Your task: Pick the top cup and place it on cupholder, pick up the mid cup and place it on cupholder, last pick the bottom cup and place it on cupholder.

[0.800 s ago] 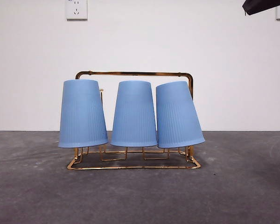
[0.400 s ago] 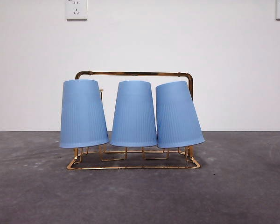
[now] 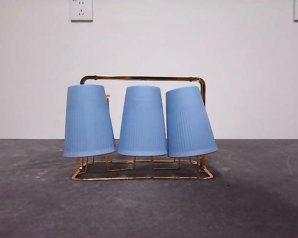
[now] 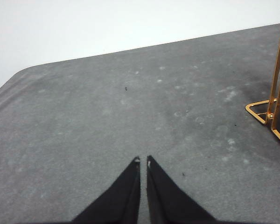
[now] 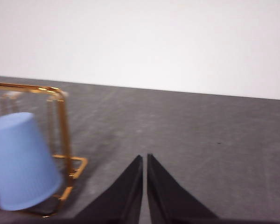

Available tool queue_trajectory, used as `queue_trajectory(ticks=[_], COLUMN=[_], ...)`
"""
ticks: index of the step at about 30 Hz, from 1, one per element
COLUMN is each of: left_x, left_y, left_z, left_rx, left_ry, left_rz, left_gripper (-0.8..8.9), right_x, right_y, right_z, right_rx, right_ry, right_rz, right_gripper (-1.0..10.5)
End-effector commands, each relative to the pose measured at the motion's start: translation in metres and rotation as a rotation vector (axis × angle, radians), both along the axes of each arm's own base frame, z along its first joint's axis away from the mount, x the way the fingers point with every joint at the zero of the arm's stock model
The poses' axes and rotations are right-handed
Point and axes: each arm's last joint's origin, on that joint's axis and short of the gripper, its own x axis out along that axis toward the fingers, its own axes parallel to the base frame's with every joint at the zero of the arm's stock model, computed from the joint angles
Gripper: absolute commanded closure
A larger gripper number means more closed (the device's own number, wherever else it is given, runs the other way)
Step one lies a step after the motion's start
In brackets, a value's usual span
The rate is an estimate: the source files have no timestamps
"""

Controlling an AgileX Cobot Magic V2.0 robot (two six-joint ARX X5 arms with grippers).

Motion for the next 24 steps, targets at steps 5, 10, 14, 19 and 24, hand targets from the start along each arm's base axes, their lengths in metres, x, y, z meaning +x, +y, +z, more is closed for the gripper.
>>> queue_trajectory(ticks=[5,10,14,19,24], left_x=[0.001,0.001,0.001,0.001,0.001], left_y=[0.000,0.000,0.000,0.000,0.000], left_z=[-0.007,-0.007,-0.007,-0.007,-0.007], left_rx=[0.000,0.000,0.000,0.000,0.000], left_ry=[0.026,0.026,0.026,0.026,0.026], left_rz=[0.003,0.003,0.003,0.003,0.003], left_gripper=[7.99,7.98,7.99,7.99,7.99], right_x=[0.002,0.004,0.004,0.003,0.003], right_y=[-0.005,-0.005,-0.005,-0.006,-0.006], right_z=[-0.033,-0.051,-0.055,-0.061,-0.062], right_rx=[-0.011,-0.009,-0.014,0.004,0.023], right_ry=[-0.044,-0.010,0.038,0.097,0.115], right_rz=[-0.056,-0.063,-0.068,-0.073,-0.075], right_gripper=[9.4,9.4,9.4,9.4,9.4])
